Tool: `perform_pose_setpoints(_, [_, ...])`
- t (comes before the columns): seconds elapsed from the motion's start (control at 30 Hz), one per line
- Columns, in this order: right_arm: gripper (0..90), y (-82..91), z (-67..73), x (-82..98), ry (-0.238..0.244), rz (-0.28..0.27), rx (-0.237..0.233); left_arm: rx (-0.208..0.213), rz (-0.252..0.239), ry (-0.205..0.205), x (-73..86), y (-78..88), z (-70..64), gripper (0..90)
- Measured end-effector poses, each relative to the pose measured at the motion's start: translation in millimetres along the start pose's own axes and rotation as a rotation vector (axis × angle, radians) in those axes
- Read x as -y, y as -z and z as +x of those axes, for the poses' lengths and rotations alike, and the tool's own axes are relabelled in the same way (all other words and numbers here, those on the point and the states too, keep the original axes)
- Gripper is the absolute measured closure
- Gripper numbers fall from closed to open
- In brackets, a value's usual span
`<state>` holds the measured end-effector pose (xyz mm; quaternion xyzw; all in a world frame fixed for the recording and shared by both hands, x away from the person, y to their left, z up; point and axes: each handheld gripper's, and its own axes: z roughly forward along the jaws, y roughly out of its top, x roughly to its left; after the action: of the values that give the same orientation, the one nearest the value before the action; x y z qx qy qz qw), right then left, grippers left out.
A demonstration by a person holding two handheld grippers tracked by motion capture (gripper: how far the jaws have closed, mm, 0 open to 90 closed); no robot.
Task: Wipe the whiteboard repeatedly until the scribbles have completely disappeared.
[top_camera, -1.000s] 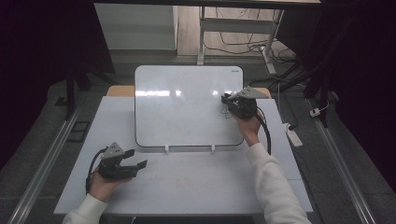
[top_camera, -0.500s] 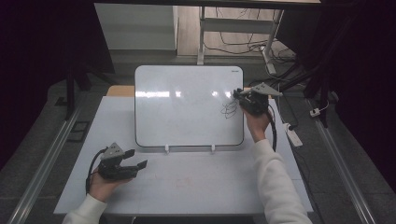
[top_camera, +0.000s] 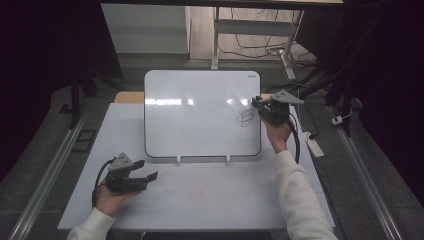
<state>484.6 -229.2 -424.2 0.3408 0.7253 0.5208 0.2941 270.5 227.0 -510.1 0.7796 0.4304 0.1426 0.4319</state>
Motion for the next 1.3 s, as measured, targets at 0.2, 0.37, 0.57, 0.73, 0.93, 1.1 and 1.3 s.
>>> perform_pose_setpoints(0.2, [77.6, 3.0, 4.4, 2.9, 0.036, 0.020, -0.001, 0.002, 0.002, -0.007, -0.3, -0.1, -1.4, 29.6])
perform_pose_setpoints(0.37, [77.7, 1.1, 6.7, 3.9, -0.005, 0.010, -0.010, 0.002, 0.002, -0.003, -0.4, -0.9, -0.3, 29.7])
perform_pose_setpoints(0.57, [77.6, -3.3, 16.9, 2.7, 0.038, 0.016, -0.024, 0.002, 0.003, -0.006, -0.3, -0.5, -1.0, 29.6])
perform_pose_setpoints(0.73, [77.6, -6.8, 22.9, 5.6, 0.023, 0.019, -0.052, 0.002, 0.006, -0.004, -0.5, -2.0, -0.1, 29.6])
perform_pose_setpoints(0.93, [77.6, -10.0, 26.8, 2.4, 0.016, 0.011, -0.056, 0.001, 0.003, -0.007, -0.6, -0.8, -1.6, 29.6])
perform_pose_setpoints(1.1, [77.7, -14.6, 40.8, 6.4, 0.057, 0.031, -0.110, 0.001, 0.005, -0.002, -0.3, -1.4, 0.6, 29.7])
perform_pose_setpoints(1.3, [77.7, -10.6, 29.6, 4.0, -0.024, 0.010, -0.057, 0.003, 0.001, -0.009, -0.4, -0.4, -1.0, 29.7])
